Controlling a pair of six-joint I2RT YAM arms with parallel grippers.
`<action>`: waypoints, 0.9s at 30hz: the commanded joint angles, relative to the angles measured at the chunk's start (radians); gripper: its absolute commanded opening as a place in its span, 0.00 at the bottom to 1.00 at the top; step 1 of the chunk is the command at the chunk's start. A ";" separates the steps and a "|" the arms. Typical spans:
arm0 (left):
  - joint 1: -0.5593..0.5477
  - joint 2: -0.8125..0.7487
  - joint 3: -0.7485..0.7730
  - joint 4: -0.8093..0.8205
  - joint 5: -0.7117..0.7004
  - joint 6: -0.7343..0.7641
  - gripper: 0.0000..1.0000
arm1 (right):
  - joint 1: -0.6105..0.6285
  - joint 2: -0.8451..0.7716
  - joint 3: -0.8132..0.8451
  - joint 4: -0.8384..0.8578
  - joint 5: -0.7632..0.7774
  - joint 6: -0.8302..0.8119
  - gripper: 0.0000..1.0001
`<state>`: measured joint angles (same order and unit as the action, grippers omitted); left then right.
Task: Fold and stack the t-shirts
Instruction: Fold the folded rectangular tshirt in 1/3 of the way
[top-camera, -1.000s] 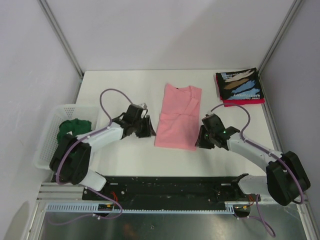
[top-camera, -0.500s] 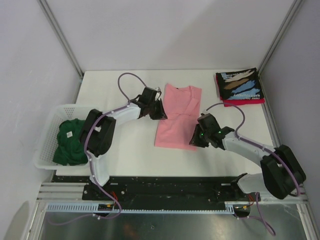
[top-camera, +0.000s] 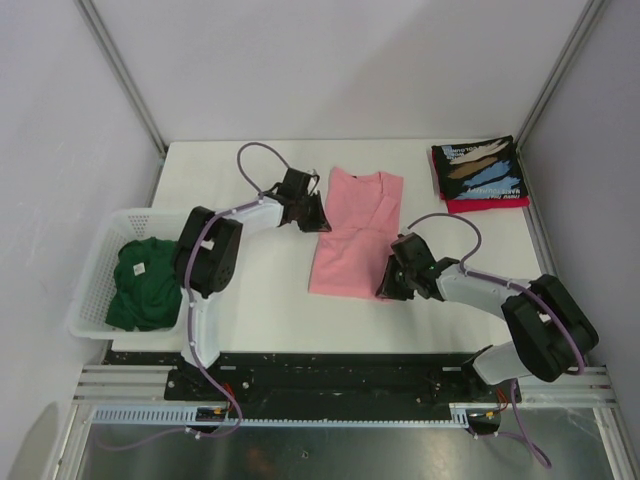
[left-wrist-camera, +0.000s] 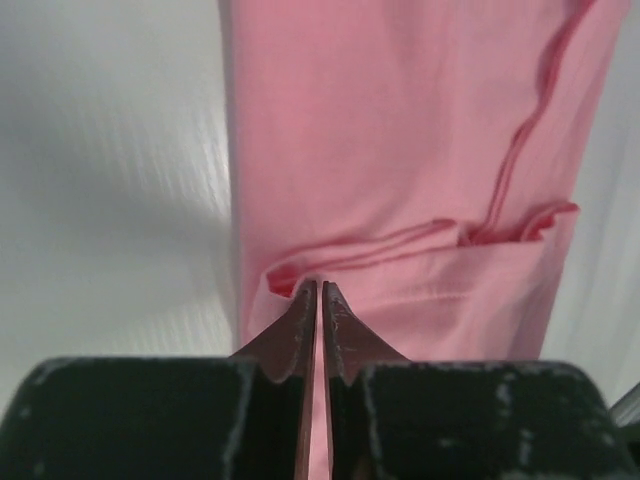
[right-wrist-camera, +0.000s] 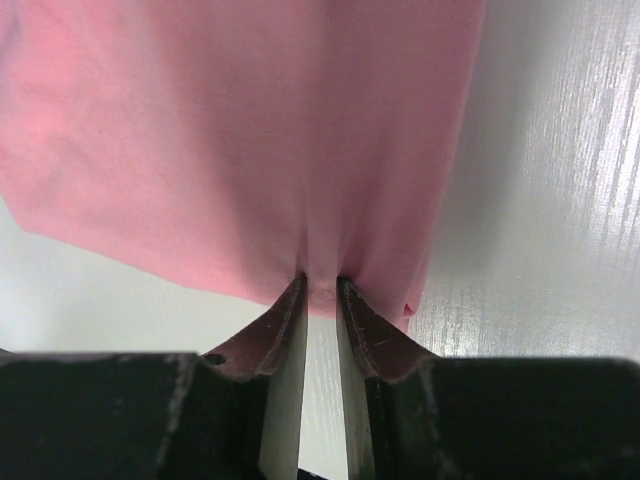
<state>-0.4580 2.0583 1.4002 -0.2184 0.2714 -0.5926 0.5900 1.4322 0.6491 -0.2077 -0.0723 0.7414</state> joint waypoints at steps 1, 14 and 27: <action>0.019 0.066 0.071 0.007 0.027 0.040 0.07 | 0.001 0.033 -0.024 0.008 0.012 -0.003 0.22; 0.055 0.098 0.172 -0.030 -0.054 0.072 0.09 | -0.002 0.008 -0.068 -0.034 0.038 -0.011 0.22; 0.085 -0.085 0.145 -0.089 -0.062 0.127 0.30 | -0.070 -0.239 -0.062 -0.140 0.003 0.008 0.34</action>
<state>-0.3763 2.1410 1.5707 -0.2989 0.2089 -0.4904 0.5480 1.2938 0.5854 -0.2691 -0.0769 0.7422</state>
